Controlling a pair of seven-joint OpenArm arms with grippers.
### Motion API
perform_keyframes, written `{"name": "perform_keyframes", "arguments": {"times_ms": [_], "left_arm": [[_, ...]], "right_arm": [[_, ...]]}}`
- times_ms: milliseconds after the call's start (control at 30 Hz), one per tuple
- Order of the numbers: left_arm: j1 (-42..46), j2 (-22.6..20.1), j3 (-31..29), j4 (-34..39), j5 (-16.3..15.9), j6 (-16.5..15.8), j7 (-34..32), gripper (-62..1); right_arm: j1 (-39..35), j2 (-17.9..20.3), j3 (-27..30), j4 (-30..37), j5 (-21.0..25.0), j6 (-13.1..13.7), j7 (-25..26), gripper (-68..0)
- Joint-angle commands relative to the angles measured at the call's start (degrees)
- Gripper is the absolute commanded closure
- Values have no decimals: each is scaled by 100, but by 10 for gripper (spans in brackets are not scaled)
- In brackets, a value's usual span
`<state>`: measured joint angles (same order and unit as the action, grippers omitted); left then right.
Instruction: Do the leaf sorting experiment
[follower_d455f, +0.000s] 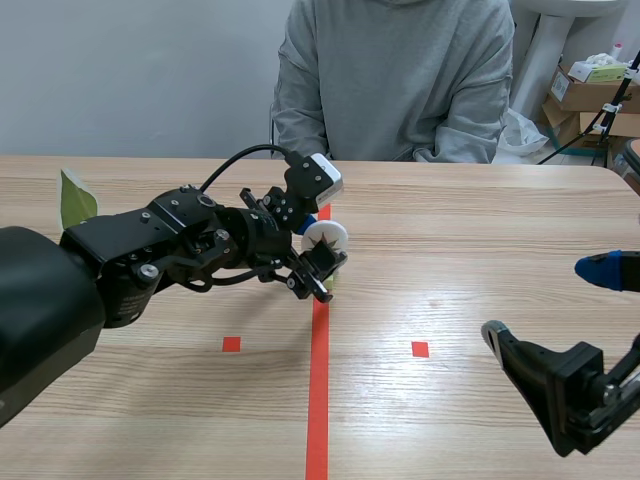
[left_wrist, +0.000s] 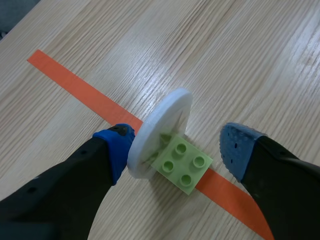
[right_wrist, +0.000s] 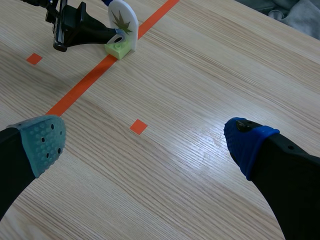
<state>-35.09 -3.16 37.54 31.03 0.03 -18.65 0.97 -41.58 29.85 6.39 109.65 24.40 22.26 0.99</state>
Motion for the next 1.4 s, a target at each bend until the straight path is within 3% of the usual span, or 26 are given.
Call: {"name": "perform_keyframes", "arguments": {"times_ms": [0,400,600,733,967,1367], "left_arm": [[-111,107,-26,76,-39,7,-98,-317],[-111,234,-26,76,-44,15,-144,-67],[-109,229,-26,92,-48,-11,-105,-59],[-31,114,-39,205,-267,-122,138,-55],[750,-450,-511,1526,-846,-951,682,-38],[3018,-1025,-2723,4105,-1539,-964,984,-38]], "right_arm": [[79,-4,68,83,24,2,85,-667],[79,-4,68,83,24,2,83,-667],[79,-4,68,83,24,2,83,-667],[79,-2,68,83,24,2,83,-667],[79,-2,68,83,24,2,85,-667],[79,-2,68,83,24,2,83,-667]]}}
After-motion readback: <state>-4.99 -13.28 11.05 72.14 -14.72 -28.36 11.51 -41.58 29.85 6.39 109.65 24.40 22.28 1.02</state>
